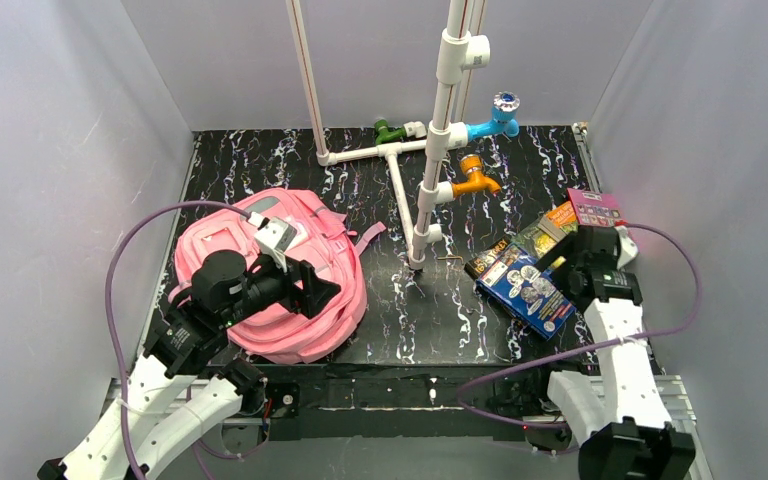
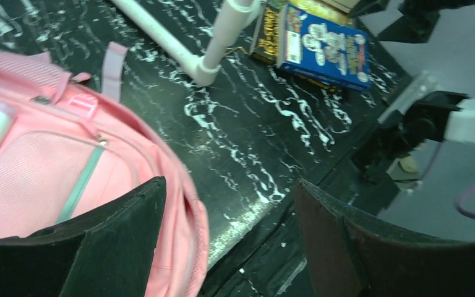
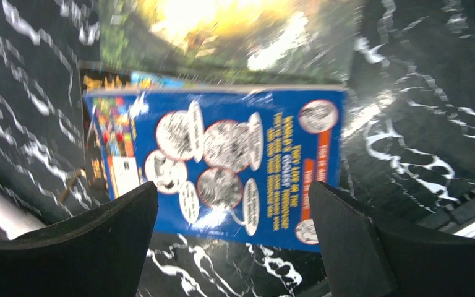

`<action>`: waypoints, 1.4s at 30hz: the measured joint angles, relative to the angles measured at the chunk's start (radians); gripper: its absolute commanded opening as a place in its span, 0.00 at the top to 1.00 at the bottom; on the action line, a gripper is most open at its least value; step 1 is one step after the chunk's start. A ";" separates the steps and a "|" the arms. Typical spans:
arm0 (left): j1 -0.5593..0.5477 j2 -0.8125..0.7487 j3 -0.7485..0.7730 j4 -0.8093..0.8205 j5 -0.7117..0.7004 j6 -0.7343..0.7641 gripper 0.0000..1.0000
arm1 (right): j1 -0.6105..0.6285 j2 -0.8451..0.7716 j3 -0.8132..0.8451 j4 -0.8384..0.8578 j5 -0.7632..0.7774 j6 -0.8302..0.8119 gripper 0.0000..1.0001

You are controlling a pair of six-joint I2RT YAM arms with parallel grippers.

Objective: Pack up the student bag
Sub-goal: Pick up the book from the center of the board.

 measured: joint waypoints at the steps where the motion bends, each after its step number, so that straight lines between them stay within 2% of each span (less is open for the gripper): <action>1: 0.000 -0.001 0.002 0.014 0.019 -0.003 0.26 | -0.044 -0.019 -0.002 0.000 -0.003 0.001 0.02; 4: -0.008 0.005 0.003 0.055 0.074 -0.018 0.25 | -0.145 -0.066 -0.027 0.013 -0.002 0.018 0.02; 11: -0.021 -0.002 0.009 0.061 0.129 -0.034 0.24 | -0.238 -0.090 -0.163 0.046 -0.036 0.053 0.00; 17: -0.021 -0.049 0.029 0.008 0.146 -0.026 0.26 | -0.261 -0.129 -0.190 0.075 -0.064 0.089 0.00; 30: -0.021 -0.096 0.029 -0.024 0.211 -0.076 0.27 | -0.289 -0.162 -0.394 0.312 -0.091 0.138 0.00; 33: -0.021 -0.101 0.029 -0.024 0.224 -0.090 0.27 | -0.291 -0.164 -0.432 0.407 -0.140 0.129 0.00; 34: -0.021 -0.101 0.029 -0.024 0.225 -0.094 0.27 | -0.293 -0.169 -0.446 0.444 -0.158 0.129 0.03; 37: -0.021 -0.103 0.028 -0.025 0.228 -0.098 0.27 | -0.294 -0.206 -0.504 0.549 -0.231 0.134 0.21; 39: -0.021 -0.108 0.027 -0.025 0.229 -0.098 0.27 | -0.295 -0.232 -0.540 0.592 -0.276 0.135 0.28; 42: -0.021 -0.112 0.027 -0.027 0.229 -0.098 0.27 | -0.295 -0.234 -0.558 0.611 -0.313 0.127 0.51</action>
